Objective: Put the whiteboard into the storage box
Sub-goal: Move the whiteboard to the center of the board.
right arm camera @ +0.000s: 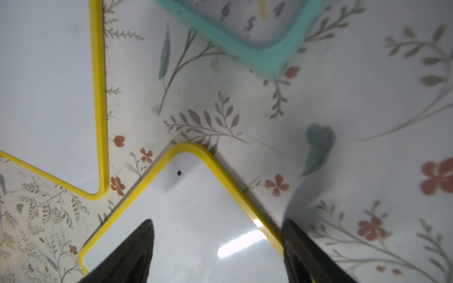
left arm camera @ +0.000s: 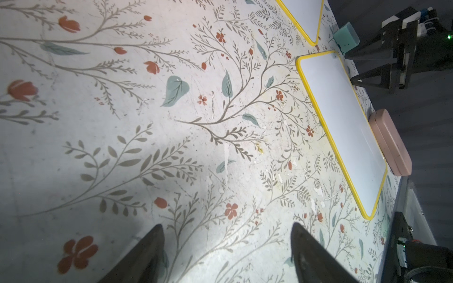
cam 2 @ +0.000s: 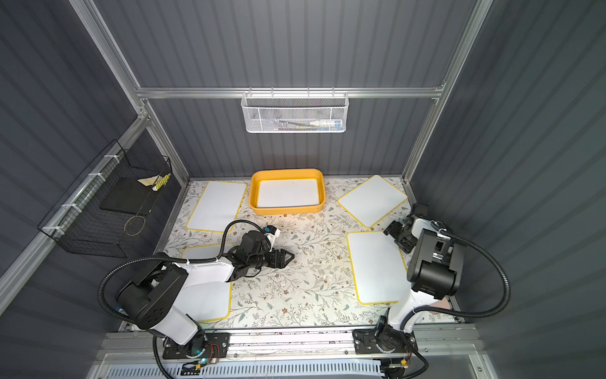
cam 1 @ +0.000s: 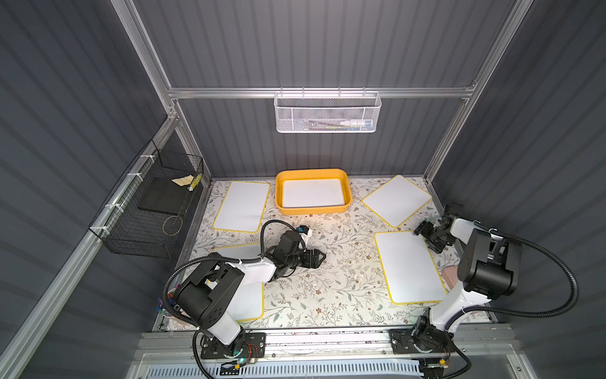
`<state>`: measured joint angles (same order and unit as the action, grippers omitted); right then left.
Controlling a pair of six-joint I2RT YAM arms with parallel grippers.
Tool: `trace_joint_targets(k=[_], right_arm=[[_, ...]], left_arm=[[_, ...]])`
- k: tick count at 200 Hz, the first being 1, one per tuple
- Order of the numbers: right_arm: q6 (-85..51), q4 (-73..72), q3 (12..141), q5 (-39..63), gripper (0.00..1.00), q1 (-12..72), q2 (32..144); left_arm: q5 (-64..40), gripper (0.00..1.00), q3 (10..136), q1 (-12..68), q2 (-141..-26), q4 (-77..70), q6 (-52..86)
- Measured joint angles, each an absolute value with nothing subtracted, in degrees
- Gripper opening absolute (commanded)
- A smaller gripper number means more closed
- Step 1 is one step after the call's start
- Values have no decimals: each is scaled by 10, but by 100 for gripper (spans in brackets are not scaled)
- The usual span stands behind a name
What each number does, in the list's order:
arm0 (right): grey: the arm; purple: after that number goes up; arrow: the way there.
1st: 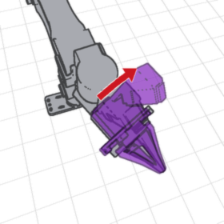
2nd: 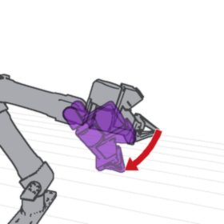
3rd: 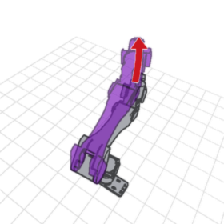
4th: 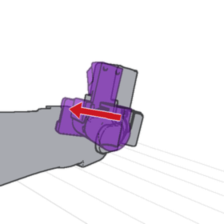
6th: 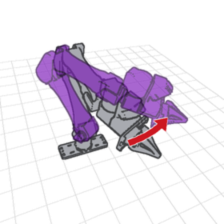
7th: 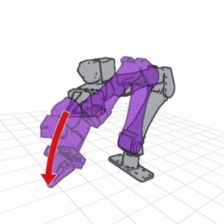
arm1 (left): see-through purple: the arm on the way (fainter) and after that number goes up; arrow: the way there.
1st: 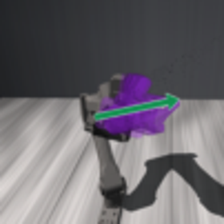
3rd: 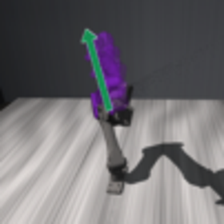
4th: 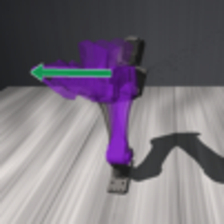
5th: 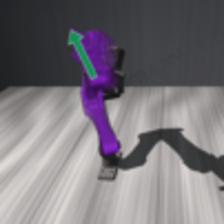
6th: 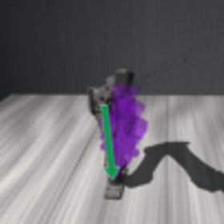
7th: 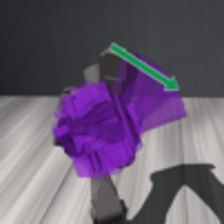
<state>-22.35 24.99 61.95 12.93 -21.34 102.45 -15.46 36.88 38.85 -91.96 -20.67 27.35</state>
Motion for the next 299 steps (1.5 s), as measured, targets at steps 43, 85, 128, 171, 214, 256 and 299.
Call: trace_joint_targets(k=[43,85,128,171,214,256,299], right_arm=[[-223,259,620,160,81,-168,1024],[-241,263,620,188,81,-88,1021],[-261,271,632,215,81,8,1024],[-256,281,659,253,82,53,1024],[-257,321,602,205,83,52,909],[-315,324,463,177,85,50,798],[-365,363,403,136,94,48,679]], left_arm=[[-155,81,366,389,-920,-207,273],[-155,81,364,389,-921,-207,272],[-155,81,364,389,-924,-206,272],[-157,81,367,389,-927,-202,271],[-165,81,400,389,-960,-180,254],[-184,81,447,389,-1000,-171,239],[-203,81,487,389,-1026,-152,224]])
